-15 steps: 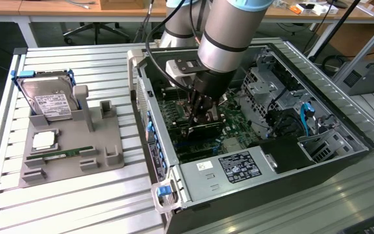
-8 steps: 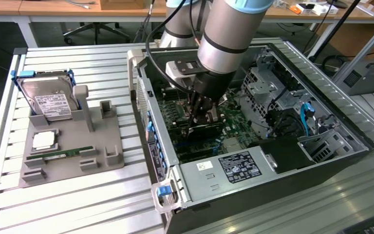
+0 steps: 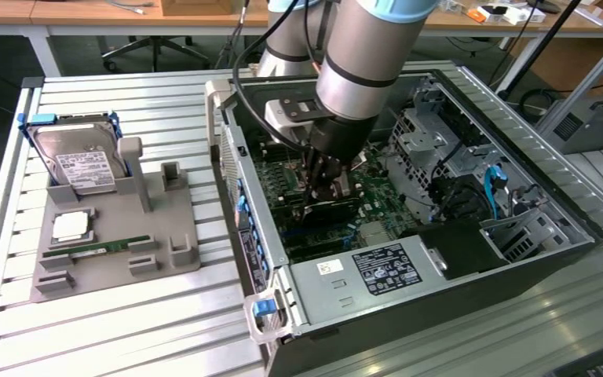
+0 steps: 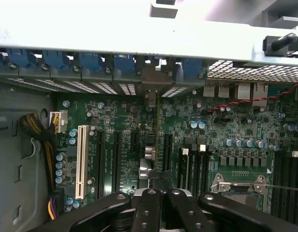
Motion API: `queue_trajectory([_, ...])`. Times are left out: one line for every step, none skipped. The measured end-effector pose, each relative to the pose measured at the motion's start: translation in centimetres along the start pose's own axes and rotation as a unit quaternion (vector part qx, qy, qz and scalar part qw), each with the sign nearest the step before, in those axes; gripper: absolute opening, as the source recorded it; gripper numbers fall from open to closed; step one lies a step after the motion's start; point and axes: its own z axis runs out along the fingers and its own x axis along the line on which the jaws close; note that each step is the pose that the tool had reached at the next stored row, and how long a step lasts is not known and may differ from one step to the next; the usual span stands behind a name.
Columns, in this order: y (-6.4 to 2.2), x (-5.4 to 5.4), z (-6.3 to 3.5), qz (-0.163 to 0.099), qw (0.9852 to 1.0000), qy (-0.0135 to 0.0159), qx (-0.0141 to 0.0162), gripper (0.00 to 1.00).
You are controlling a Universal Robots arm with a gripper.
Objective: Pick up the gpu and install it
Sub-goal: 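Press down on the gpu until it lock into place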
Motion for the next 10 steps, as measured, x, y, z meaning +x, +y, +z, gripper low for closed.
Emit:
queue_trajectory([0.01,0.00,0.00,0.000,1.0000,0.0000,0.0001,0.11])
queue_trajectory([0.03,0.00,0.00,0.000,1.0000,0.0000,0.0002,0.11])
queue_trajectory([0.05,0.00,0.00,0.000,1.0000,0.0000,0.0003,0.11])
queue_trajectory([0.06,0.00,0.00,0.000,1.0000,0.0000,0.0004,0.11])
queue_trajectory([0.09,-0.01,0.00,0.000,1.0000,0.0001,0.0006,0.11])
queue_trajectory([0.14,-0.01,0.01,0.000,1.0000,0.0001,0.0009,0.11])
queue_trajectory([0.18,-0.01,0.01,0.000,1.0000,0.0001,0.0012,0.11])
queue_trajectory([0.20,-0.01,0.01,0.000,1.0000,0.0001,0.0014,0.11])
queue_trajectory([0.25,-0.01,0.01,0.000,1.0000,0.0001,0.0017,0.11])
queue_trajectory([0.29,-0.01,0.01,0.000,1.0000,0.0002,0.0019,0.11])
